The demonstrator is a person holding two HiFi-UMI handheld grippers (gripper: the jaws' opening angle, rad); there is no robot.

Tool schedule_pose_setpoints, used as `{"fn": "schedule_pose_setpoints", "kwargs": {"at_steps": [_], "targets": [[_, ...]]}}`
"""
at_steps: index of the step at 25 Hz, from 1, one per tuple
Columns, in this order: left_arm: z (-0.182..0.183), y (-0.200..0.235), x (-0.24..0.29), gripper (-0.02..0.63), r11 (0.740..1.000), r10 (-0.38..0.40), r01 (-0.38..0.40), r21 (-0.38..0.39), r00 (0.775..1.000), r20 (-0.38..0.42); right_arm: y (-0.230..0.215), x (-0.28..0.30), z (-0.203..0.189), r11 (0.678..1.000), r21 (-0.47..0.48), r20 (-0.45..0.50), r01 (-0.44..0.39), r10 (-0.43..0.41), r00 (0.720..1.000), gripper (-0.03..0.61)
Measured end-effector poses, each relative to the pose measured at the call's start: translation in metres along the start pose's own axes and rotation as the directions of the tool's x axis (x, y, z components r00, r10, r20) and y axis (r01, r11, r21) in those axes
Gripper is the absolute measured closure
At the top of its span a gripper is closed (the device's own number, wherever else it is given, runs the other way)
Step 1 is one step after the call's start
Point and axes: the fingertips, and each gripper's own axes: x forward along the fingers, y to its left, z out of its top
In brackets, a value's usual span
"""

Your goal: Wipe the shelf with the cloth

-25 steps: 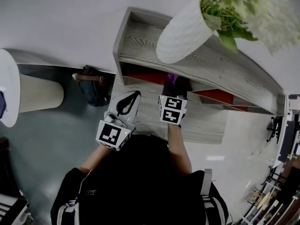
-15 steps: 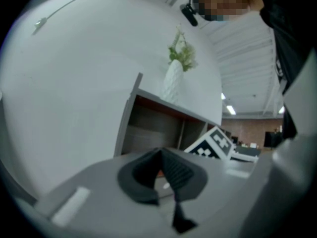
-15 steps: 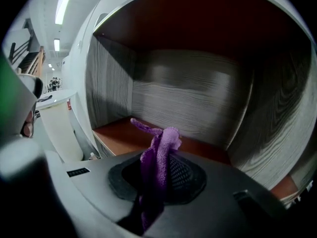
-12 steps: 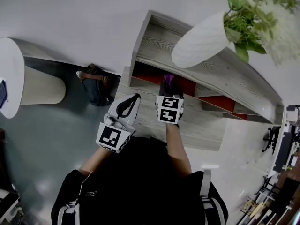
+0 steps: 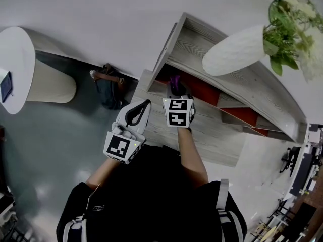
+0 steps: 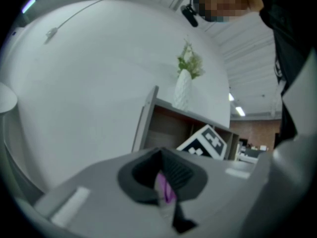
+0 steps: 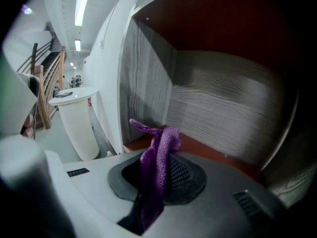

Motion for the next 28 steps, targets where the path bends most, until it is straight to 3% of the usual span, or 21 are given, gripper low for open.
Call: {"fn": "schedule_pose_setpoints", "kwargs": {"at_steps": [10,28], "targets": [[0.001,0.016,-0.024,0.609,0.998,0.063,-0.063,-0.005,0.998,0.006,0.033,0.010,0.013,0.991,-0.087,-0.002,-0.100,0.100,0.995,0.529],[-0.002,0.006,-0.048,0.609,0.997,0.078,-0.078,-0.007,0.997,0.024,0.060,0.002,0.012,0.949,-0.224,-0.011,-0.221,0.224,0.975,0.529]]}}
